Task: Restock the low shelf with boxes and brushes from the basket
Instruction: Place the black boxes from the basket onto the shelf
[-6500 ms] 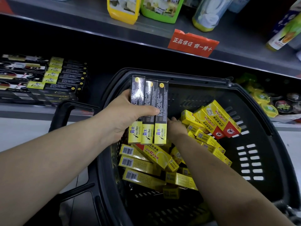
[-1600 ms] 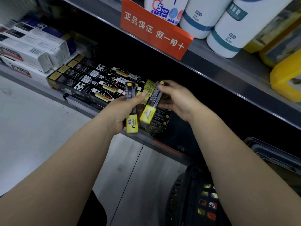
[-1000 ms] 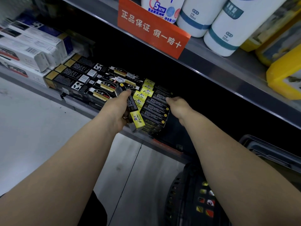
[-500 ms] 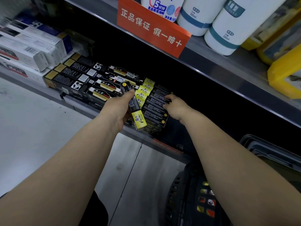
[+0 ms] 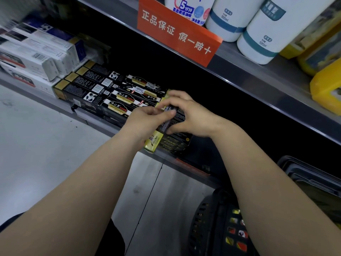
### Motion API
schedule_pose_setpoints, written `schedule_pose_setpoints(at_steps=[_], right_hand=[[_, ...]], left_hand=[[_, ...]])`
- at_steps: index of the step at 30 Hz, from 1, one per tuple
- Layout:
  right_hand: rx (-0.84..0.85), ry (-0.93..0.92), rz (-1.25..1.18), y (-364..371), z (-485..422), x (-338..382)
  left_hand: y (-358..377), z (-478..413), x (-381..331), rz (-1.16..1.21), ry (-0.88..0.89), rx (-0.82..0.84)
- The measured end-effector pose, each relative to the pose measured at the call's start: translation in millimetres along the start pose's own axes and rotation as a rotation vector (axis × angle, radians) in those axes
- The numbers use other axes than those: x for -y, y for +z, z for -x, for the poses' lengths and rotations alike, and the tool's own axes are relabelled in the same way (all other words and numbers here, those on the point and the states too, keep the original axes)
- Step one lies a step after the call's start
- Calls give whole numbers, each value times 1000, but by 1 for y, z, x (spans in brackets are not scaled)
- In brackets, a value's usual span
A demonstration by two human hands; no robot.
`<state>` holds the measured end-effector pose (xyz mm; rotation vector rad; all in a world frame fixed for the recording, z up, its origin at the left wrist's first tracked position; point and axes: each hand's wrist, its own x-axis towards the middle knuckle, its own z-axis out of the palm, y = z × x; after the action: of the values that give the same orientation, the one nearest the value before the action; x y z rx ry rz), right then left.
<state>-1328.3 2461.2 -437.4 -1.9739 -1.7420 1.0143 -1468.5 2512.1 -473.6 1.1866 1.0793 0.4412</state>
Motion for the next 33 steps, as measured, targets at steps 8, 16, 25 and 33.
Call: schedule_pose_setpoints(at_steps=[8,16,25,33], right_hand=[[-318,346,4,-29,9,-40],[-458,561,37,-14,-18,-63],[-267,622,-52,3,-31,-77],[-321,601,-56,4,-28,-75]], left_hand=[[-15,-7,-4,-188,165,-159],[3,0,10,-892,291,169],[7,-2,12,-1035,209,277],[10,-3,11,-1013,193,256]])
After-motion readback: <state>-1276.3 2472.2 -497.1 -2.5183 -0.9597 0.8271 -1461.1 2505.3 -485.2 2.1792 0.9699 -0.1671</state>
